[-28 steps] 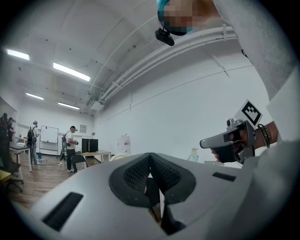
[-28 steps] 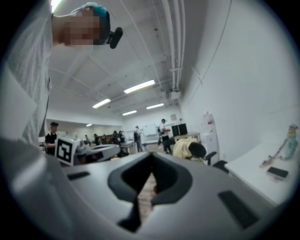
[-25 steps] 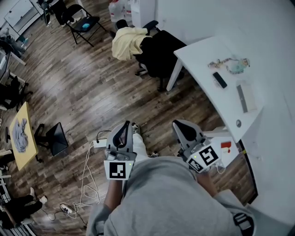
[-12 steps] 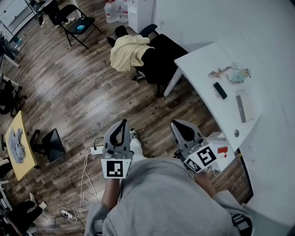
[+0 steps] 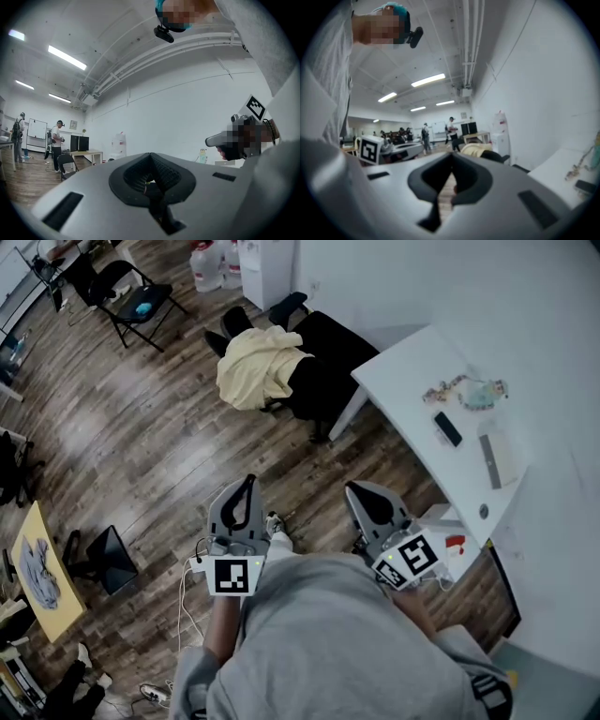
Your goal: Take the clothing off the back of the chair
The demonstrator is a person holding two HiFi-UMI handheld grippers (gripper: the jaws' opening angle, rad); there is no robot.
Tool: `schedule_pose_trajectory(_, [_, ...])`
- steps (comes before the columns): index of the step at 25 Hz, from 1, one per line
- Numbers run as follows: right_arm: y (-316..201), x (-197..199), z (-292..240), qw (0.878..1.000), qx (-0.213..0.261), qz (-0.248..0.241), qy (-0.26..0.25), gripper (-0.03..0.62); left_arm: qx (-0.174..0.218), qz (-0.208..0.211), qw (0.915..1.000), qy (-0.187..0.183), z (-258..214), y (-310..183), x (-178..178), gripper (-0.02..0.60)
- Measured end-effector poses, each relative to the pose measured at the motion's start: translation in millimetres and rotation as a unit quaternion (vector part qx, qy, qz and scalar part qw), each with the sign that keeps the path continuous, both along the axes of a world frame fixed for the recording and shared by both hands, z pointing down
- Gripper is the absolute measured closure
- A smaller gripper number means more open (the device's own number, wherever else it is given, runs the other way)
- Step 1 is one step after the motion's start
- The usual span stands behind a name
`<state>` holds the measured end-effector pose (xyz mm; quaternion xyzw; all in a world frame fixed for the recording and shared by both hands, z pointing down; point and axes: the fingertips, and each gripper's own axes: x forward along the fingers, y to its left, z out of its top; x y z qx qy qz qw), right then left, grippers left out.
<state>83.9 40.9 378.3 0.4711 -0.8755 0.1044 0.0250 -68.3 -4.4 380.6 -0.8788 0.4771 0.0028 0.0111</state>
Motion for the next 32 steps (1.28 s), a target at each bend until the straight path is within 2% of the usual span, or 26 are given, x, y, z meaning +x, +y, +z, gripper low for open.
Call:
schedule_pose_trajectory(11, [-61, -32, 3, 1.000, 0.003, 0.025, 0.009, 0.560, -0.001, 0.031, 0.9995, 0.003, 6, -74, -21, 0.548])
schedule_pose_trajectory(20, [-84, -32, 11, 0.999, -0.012, 0.030, 0.010, 0.560, -0.016, 0.035, 0.9992, 0.000, 19, -93, -17, 0.548])
schedule_pose_trajectory(22, [-91, -33, 11, 1.000, -0.014, 0.023, 0.009, 0.560, -0.008, 0.035, 0.9994, -0.003, 18, -97, -16, 0.548])
schedule_pose_trajectory(32, [-141, -29, 16, 0.998, -0.021, -0.055, 0.007, 0.560, -0.024, -0.032, 0.9992, -0.006, 26, -124, -8, 0.546])
